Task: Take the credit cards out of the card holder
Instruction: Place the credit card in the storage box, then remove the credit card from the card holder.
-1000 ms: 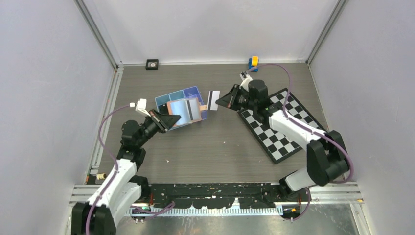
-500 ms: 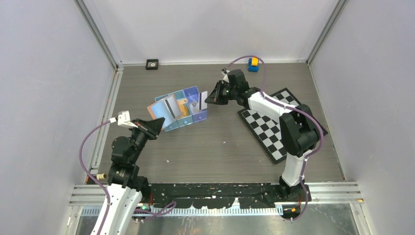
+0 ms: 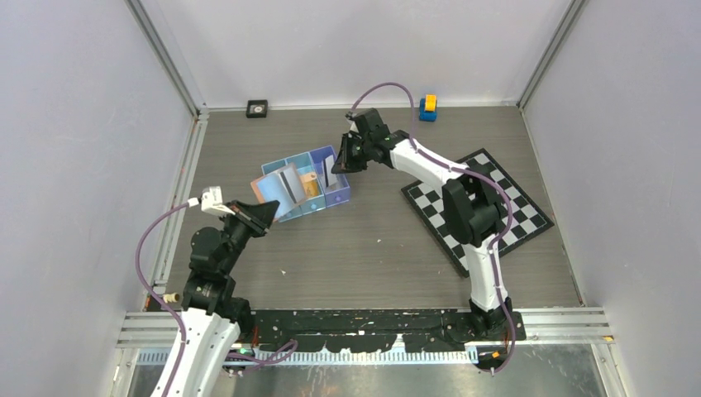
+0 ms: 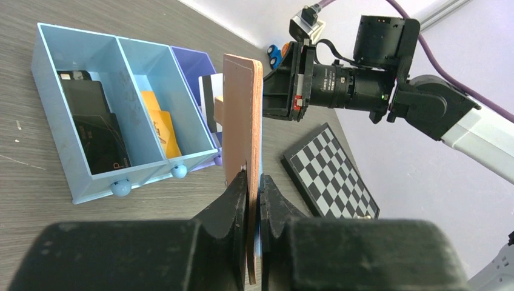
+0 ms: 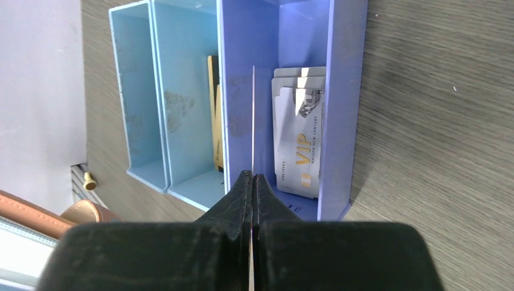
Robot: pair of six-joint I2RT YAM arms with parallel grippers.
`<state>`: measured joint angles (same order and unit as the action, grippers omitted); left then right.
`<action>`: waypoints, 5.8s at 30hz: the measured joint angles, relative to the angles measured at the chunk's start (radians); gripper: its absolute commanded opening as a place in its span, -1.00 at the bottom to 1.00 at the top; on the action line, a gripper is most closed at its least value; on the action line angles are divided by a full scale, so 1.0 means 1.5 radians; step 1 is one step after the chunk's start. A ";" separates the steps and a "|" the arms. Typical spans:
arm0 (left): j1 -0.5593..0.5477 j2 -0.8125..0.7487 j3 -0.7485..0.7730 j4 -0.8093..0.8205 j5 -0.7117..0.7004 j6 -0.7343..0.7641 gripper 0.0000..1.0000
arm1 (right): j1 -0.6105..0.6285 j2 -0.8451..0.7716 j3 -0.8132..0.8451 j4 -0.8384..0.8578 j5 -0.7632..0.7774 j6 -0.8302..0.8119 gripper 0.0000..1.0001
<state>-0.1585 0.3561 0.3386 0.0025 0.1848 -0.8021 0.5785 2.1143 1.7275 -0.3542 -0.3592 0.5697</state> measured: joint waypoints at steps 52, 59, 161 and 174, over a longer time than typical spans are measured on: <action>-0.078 0.470 0.070 0.548 0.222 -0.265 -1.00 | 0.005 -0.514 -0.715 0.582 0.079 0.194 0.71; -0.105 0.492 0.069 0.627 0.257 -0.286 -1.00 | 0.005 -0.512 -0.737 0.705 0.056 0.230 0.73; -0.120 0.643 0.101 0.565 0.269 -0.300 -0.35 | 0.015 -0.398 -0.757 0.887 -0.004 0.313 -0.82; -0.105 0.684 0.083 0.702 0.270 -0.345 -0.45 | 0.012 -0.342 -0.738 0.970 -0.020 0.358 -0.84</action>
<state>-0.3153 1.3823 0.4633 1.0554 0.5892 -1.3197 0.5968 1.6020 0.6201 1.1004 -0.3885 1.1069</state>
